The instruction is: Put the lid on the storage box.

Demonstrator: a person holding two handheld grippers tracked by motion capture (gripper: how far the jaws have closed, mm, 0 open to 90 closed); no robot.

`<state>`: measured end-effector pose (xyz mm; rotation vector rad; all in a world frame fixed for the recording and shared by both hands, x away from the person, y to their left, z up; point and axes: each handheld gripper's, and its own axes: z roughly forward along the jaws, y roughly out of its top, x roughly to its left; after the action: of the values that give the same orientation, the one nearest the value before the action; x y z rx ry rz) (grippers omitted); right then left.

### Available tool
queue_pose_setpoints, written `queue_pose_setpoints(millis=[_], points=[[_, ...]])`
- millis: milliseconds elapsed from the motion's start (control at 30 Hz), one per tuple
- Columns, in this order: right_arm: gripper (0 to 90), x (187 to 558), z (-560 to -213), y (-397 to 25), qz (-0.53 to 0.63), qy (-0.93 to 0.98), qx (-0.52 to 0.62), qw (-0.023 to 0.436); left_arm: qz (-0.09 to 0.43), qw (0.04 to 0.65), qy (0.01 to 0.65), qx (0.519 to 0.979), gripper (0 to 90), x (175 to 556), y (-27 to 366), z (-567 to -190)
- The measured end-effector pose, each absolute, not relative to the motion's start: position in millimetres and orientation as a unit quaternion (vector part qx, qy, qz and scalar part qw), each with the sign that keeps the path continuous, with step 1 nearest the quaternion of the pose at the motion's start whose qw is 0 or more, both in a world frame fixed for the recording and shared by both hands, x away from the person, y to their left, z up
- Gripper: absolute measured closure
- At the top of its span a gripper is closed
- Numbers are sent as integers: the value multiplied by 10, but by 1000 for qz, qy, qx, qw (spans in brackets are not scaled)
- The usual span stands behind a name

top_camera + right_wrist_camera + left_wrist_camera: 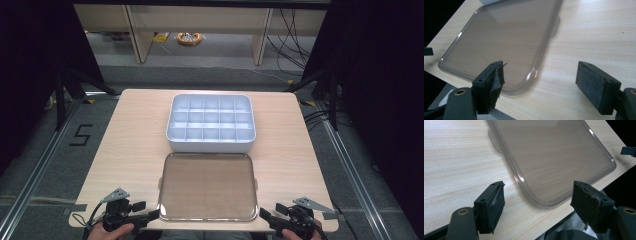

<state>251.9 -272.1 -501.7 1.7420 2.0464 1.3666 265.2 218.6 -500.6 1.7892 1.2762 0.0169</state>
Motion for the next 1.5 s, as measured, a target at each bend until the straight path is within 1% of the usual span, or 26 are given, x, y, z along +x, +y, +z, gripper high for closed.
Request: queue_pose_setpoints(millis=[300, 333, 367, 433, 467, 533, 600, 667, 700, 733, 833, 900, 933, 967, 1000, 1033, 1067, 1100, 1133, 1167, 1233, 1267, 1300, 1333, 1400, 1500], points=[[237, 2535, -5036, -2719, 456, 678, 574, 59, 7, 453, 515, 728, 261, 2657, 2165, -5012], [236, 2534, -5034, -2711, 455, 677, 576, 51, 5, 452, 515, 728, 261, 2655, 2163, -5012], [235, 2541, -5046, -2717, 452, 682, 572, 62, 5, 452, 514, 729, 261, 2654, 2161, -5013], [228, 2546, -5049, -2686, 459, 675, 575, 53, 4, 454, 514, 728, 262, 2654, 2152, -5013], [218, 2532, -5025, -2658, 463, 664, 586, 36, 6, 452, 512, 731, 262, 2656, 2153, -5011], [203, 2563, -5047, -2677, 473, 679, 559, 53, 5, 452, 512, 731, 262, 2656, 2140, -5009], [203, 2552, -5021, -2652, 472, 671, 570, 44, 6, 451, 510, 733, 262, 2657, 2137, -5010], [200, 2569, -5032, -2639, 471, 683, 555, 57, 7, 451, 510, 733, 262, 2662, 2123, -5014], [200, 2547, -5003, -2608, 472, 672, 570, 34, 7, 449, 508, 735, 262, 2665, 2120, -5014], [200, 2555, -5007, -2603, 470, 675, 567, 39, 6, 451, 513, 731, 262, 2664, 2100, -5016], [200, 2582, -5028, -2612, 474, 686, 550, 52, 7, 445, 505, 739, 262, 2673, 2074, -5019], [203, 2571, -5011, -2574, 467, 681, 563, 41, 5, 448, 506, 737, 262, 2674, 2040, -5019], [208, 2589, -5027, -2586, 473, 690, 546, 43, 6, 448, 506, 737, 262, 2678, 2034, -5017], [210, 2596, -5035, -2573, 465, 690, 552, 54, 7, 447, 503, 740, 262, 2683, 2033, -5012], [210, 2596, -5035, -2573, 465, 690, 552, 54, 9, 450, 505, 736, 262, 2690, 2017, -5012], [219, 2584, -5024, -2535, 461, 683, 564, 39, 9, 448, 500, 741, 262, 2707, 2012, -5013], [219, 2584, -5024, -2535, 461, 683, 564, 39, 9, 448, 500, 741, 262, 2707, 2012, -5013], [226, 2609, -5042, -2553, 455, 695, 553, 57, 8, 448, 505, 737, 262, 2718, 2001, -5015], [228, 2615, -5056, -2544, 462, 694, 550, 54, 9, 448, 509, 735, 263, 2736, 1991, -5018], [230, 2602, -5042, -2521, 457, 689, 561, 42, 11, 446, 509, 736, 264, 2745, 1991, -5017], [236, 2598, -5028, -2502, 448, 687, 570, 38, 12, 444, 508, 738, 265, 2759, 1994, -5012], [239, 2626, -5046, -2528, 450, 699, 553, 56, 13, 447, 510, 735, 265, 2763, 1989, -5010], [239, 2626, -5046, -2528, 450, 699, 553, 56, 13, 447, 510, 735, 265, 2763, 1989, -5010], [244, 2623, -5042, -2477, 454, 687, 566, 37, 15, 447, 509, 735, 265, 2773, 1986, -5004], [246, 2644, -5061, -2497, 458, 697, 550, 47, 16, 448, 509, 735, 265, 2779, 1982, -5004], [253, 2673, -5072, -2481, 455, 701, 547, 34, 15, 442, 507, 739, 265, 2824, 1943, -5021]])
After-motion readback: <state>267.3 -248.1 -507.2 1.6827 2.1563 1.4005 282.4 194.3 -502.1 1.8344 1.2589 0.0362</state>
